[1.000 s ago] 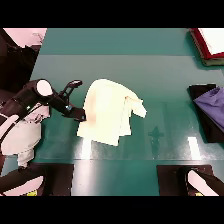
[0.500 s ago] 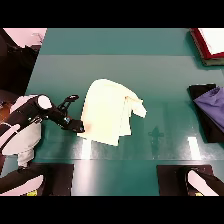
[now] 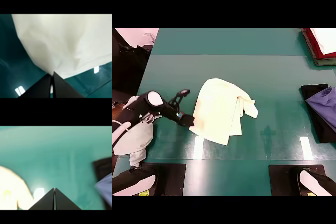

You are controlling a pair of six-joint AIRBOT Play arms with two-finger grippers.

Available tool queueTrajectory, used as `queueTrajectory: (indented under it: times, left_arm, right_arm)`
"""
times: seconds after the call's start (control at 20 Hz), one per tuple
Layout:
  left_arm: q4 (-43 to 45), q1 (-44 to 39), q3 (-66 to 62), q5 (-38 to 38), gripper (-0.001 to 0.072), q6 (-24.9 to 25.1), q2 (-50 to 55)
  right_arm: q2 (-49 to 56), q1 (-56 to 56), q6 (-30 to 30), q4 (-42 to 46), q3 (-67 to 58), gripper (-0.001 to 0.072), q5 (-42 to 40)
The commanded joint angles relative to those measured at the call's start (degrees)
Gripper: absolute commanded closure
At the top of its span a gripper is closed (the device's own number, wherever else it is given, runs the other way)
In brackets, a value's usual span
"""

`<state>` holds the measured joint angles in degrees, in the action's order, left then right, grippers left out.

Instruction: Fold the shirts.

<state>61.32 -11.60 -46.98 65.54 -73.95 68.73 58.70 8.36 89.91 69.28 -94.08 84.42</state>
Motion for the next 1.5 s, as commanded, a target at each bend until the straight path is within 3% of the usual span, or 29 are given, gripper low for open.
queueTrajectory:
  times: [0.0, 0.05, 0.1, 0.15, 0.2, 0.3, 0.45, 0.75, 0.8, 0.9, 0.95, 1.1, 1.3, 1.45]
  left_arm:
    - [9.99, 0.04, -12.33, 7.93, 0.0683, -1.11, -0.04]
    - [12.7, 0.04, -17.55, 10.25, 0.0682, -1.09, -0.04]
    - [14.49, 0.04, -22.25, 11.76, 0.0682, -1.11, -0.04]
    - [15.08, 0.04, -26.77, 12.57, 0.0682, -1.14, -0.04]
    - [14.75, 0.04, -30.16, 12.63, 0.0682, -1.18, -0.04]
    - [13.64, 0.04, -34.53, 12.04, 0.0682, -1.29, -0.04]
    - [13.14, 0.04, -35.54, 12.04, 0.0682, -1.36, -0.04]
    - [13.14, 0.04, -35.5, 12.37, 0.0682, -2.78, -0.04]
    - [13.14, 0.04, -35.5, 12.76, 0.0682, -2.78, -0.04]
    - [13.14, 0.04, -35.5, 13.16, 0.0682, -2.78, -0.04]
    - [13.14, 0.04, -35.52, 13.14, 0.0682, -2.8, -0.04]
    - [15.34, 0.04, -38.93, 13.49, 0.0682, -4.61, -0.11]
    - [18.32, 0.04, -55.8, 14.6, 0.0682, -5.79, -2.43]
    - [17.49, 0.04, -66.49, 14.71, 0.0682, -5.81, -6.73]
  right_arm:
    - [1.95, -0.33, -5.22, -13.62, 10.97, 0.0668, 1.27]
    - [3.08, -1.25, -6.97, -16.83, 16.41, 0.0455, 0.74]
    - [4.42, -2.89, -7.65, -17.84, 21.46, 0.0194, 0.07]
    - [6.14, -5.25, -8.0, -18.6, 26.58, 0.0082, -1.2]
    - [7.96, -7.82, -8.11, -18.64, 30.75, 0.0084, -3.3]
    - [12.0, -14.84, -11.5, -18.64, 36.72, 0.0155, -10.71]
    - [18.36, -25.64, -13.16, -18.69, 38.51, 0.0155, -21.05]
    - [30.86, -36.02, -13.4, -16.61, 29.03, 0.0156, -25.59]
    - [32.02, -36.39, -13.31, -15.74, 27.63, 0.0194, -26.01]
    - [33.75, -36.35, -13.33, -15.13, 25.35, 0.048, -25.81]
    - [33.75, -36.35, -14.23, -15.08, 24.92, 0.0706, -26.12]
    - [30.03, -34.58, -14.4, -10.62, 22.27, 0.0698, -25.9]
    - [15.47, -28.52, -9.68, 0.92, 11.8, 0.0698, -22.73]
    - [4.11, -23.41, -8.85, 4.46, 1.95, 0.0698, -22.73]
